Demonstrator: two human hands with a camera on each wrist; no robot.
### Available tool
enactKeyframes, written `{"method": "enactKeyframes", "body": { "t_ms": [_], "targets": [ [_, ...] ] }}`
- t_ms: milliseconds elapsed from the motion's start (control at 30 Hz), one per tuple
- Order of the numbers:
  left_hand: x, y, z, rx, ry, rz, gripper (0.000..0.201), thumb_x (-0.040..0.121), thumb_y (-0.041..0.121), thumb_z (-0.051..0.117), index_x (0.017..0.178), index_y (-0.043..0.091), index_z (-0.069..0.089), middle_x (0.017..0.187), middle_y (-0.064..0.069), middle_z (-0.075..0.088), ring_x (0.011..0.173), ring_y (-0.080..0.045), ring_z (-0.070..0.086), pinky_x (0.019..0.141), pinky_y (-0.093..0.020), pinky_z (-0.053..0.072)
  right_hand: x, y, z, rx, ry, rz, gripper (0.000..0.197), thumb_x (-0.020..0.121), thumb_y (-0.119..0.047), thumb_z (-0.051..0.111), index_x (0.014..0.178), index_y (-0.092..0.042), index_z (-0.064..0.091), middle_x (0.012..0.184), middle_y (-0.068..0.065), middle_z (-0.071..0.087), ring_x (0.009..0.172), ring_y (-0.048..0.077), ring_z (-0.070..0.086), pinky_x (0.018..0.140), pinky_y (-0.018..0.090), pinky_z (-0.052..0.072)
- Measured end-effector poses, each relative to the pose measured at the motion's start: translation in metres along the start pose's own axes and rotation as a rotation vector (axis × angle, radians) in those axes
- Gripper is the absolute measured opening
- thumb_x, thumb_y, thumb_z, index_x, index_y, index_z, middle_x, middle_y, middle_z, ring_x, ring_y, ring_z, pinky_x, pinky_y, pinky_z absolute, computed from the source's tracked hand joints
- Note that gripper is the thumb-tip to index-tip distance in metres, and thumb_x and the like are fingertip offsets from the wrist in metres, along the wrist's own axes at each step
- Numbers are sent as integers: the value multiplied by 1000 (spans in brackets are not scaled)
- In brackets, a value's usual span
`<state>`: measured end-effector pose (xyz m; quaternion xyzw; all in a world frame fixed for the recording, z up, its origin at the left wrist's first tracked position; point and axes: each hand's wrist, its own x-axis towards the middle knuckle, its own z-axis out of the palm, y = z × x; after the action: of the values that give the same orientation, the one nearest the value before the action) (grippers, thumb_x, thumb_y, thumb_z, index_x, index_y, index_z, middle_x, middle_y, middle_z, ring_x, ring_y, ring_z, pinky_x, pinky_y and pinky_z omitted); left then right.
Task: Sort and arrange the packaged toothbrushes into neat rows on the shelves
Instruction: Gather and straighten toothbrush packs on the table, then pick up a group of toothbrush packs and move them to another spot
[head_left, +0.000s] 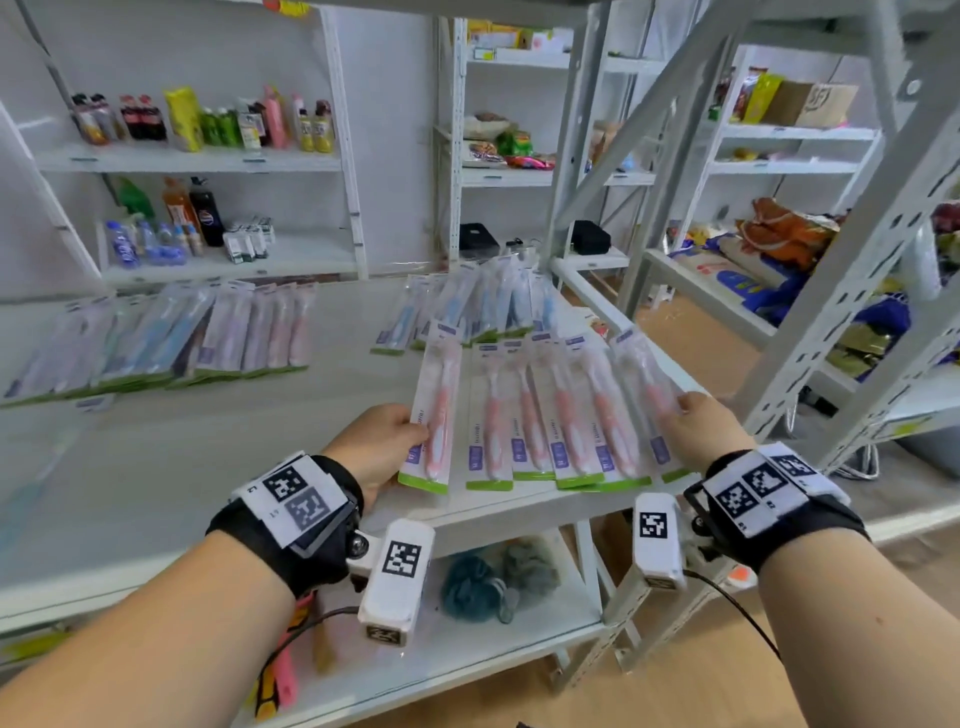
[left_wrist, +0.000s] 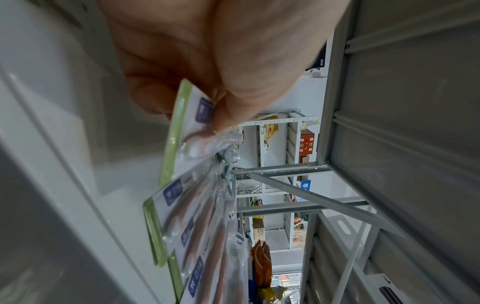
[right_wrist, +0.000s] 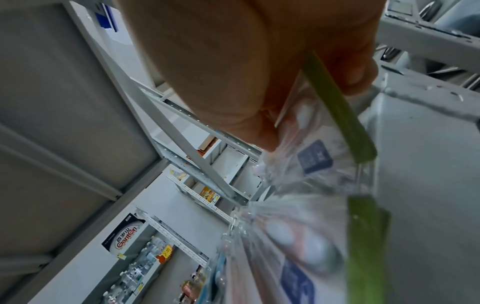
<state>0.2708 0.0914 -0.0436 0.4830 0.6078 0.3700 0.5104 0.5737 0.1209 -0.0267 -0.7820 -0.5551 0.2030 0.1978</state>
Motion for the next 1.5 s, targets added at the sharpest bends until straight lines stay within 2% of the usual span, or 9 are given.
{"method": "enactKeyframes", "body": {
  "t_ms": [267,333,500,600,667,833,1000,1167,1500],
  "targets": [
    [9,2,12,119,12,33,19,90,3,51,98,-1,68,95,-20,71,90,-36,68,87,-49,53,6,7,9,56,-93,-56,47,96,-45,39,126,-12,52,111,13,64,91,24,59,77,27,40],
    [11,1,14,159,18,53,19,91,4,51,99,-1,68,97,-19,71,90,-34,68,88,-48,53,6,8,9,-6,-127,-87,42,96,-41,40,121,-12,57,117,12,62,90,23,56,77,26,38],
    [16,-1,17,240,-3,101,18,91,7,53,101,6,68,101,-13,71,94,-28,68,92,-45,51,3,8,6,-57,-164,-134,36,96,-33,40,96,-7,66,93,11,65,83,26,60,75,31,46],
    [19,-6,19,204,1,94,21,91,9,57,111,8,63,102,-7,71,91,-22,69,88,-38,54,2,7,6,-51,-172,-129,36,96,-30,41,81,-7,65,83,13,65,81,28,61,73,31,47],
    [19,-7,19,238,-4,96,28,90,14,59,118,11,60,100,0,69,84,-12,68,77,-22,55,2,8,6,-50,-163,-124,32,95,-27,43,73,-10,60,79,11,63,84,30,61,73,31,46],
    [17,-7,16,307,18,101,37,87,18,64,124,17,60,105,-4,69,92,-16,67,90,-29,50,2,8,6,-37,-180,-84,19,92,-19,45,93,-10,62,88,11,65,87,28,61,75,30,45],
    [18,-10,13,400,23,84,50,88,22,64,135,13,51,119,-4,63,106,-17,60,98,-24,42,-4,6,1,102,-134,-18,42,93,-15,49,134,-7,51,136,13,52,115,27,52,93,29,37],
    [11,-16,4,157,-9,65,47,90,6,56,136,12,47,90,3,60,58,-12,51,58,-23,46,-19,-15,3,167,-91,-55,41,93,-19,51,134,-15,52,137,11,51,112,26,52,87,27,35],
    [-39,-30,-88,-148,225,91,21,90,-1,53,102,14,62,81,-2,60,57,-13,48,41,-14,41,-59,-123,56,188,-172,-330,33,91,-22,56,123,-15,62,133,5,56,119,23,50,90,25,32]
  ]
}}
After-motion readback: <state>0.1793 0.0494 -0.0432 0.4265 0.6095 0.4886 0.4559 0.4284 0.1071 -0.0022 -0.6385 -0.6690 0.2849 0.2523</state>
